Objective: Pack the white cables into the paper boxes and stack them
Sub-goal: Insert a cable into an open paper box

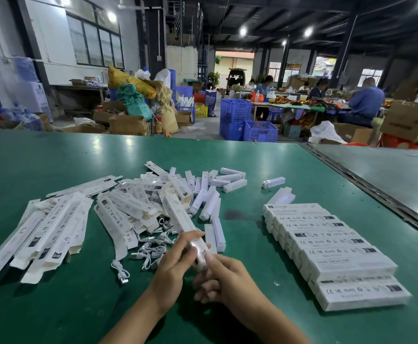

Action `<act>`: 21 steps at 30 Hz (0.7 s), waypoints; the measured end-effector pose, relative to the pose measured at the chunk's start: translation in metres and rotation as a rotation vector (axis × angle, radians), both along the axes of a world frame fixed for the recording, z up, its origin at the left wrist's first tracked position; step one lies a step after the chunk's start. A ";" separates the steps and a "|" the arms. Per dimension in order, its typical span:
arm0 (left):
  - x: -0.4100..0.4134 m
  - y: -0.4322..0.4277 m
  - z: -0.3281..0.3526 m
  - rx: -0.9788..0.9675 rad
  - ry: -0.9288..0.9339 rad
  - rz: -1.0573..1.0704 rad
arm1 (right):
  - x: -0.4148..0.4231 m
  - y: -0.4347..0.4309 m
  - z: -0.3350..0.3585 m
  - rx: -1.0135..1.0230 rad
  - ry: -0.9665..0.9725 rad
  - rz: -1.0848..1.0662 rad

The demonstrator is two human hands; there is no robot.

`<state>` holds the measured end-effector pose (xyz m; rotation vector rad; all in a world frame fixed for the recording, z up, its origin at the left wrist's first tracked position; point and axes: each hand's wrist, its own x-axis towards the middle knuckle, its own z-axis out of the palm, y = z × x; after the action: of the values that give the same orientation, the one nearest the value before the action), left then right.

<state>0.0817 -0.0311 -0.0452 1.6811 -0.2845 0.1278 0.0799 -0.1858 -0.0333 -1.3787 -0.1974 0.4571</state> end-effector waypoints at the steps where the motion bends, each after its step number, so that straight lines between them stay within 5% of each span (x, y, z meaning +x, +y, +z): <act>1: 0.000 0.000 0.000 0.013 0.001 -0.012 | 0.001 0.000 0.000 -0.002 0.035 0.020; 5: -0.001 -0.003 0.003 -0.002 -0.003 -0.048 | -0.003 -0.003 -0.005 0.113 0.135 0.032; 14: 0.001 -0.006 0.004 -0.061 0.037 -0.020 | -0.013 -0.003 -0.009 0.399 -0.003 -0.880; 21: -0.005 -0.006 0.008 -0.085 0.080 0.035 | -0.020 -0.019 -0.008 0.458 0.095 -1.061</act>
<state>0.0769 -0.0374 -0.0376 1.6034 -0.1875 0.0966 0.0598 -0.2052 -0.0417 -0.8405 0.4781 -0.3966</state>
